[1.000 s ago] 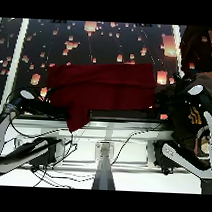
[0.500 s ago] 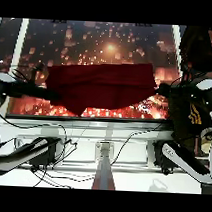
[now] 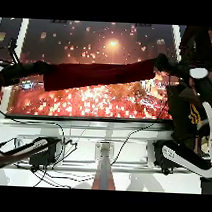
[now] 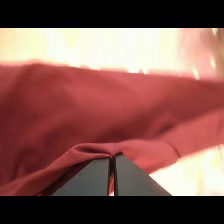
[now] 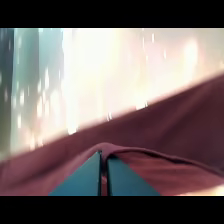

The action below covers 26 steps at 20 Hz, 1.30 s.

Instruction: Fold the clothes and pants, and hang the long-sleeved shirts on hangers.

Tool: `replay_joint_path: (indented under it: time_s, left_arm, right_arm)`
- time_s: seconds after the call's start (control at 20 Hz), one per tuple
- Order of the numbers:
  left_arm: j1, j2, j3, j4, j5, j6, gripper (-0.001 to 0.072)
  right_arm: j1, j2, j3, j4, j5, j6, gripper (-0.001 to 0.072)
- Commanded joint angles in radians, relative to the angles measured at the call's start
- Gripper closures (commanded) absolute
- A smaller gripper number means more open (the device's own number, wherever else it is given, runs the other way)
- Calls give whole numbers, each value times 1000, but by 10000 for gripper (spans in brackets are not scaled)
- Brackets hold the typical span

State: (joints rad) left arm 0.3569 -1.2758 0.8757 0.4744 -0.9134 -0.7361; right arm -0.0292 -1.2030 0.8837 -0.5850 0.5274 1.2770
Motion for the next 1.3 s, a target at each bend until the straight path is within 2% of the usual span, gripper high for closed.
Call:
replay_joint_path:
  time_s: [0.0,0.15,0.2,0.25,0.3,0.45,0.65,0.75,0.85,1.1,1.2,1.25]
  left_arm:
    - [-48,-72,4,-162,236,1,691]
    - [-63,-124,4,-192,274,1,673]
    - [-63,-136,4,-190,273,1,447]
    - [-61,-141,4,-191,274,1,31]
    - [-51,-139,4,-188,273,7,-2]
    - [21,-118,4,-77,230,3,-2]
    - [161,-114,4,219,39,-154,0]
    - [185,-119,4,330,-41,-184,-1]
    - [176,-147,4,314,-77,-184,-1]
    - [114,-260,6,280,-34,-184,0]
    - [67,-270,14,274,24,-178,37]
    - [36,-270,25,274,66,-177,182]
  right_arm:
    - [81,-150,82,16,-202,86,699]
    - [79,-278,178,3,-179,85,696]
    - [79,-303,191,4,-179,85,539]
    - [79,-314,193,4,-183,85,229]
    - [79,-317,193,-4,-176,83,112]
    - [77,-309,193,-106,-119,83,114]
    - [77,-310,197,-185,-32,83,117]
    - [77,-310,197,-186,-12,83,117]
    - [80,-310,197,-186,4,82,117]
    - [80,-310,198,-187,115,13,117]
    - [81,-310,198,-186,119,3,124]
    - [86,-310,198,-187,115,3,125]
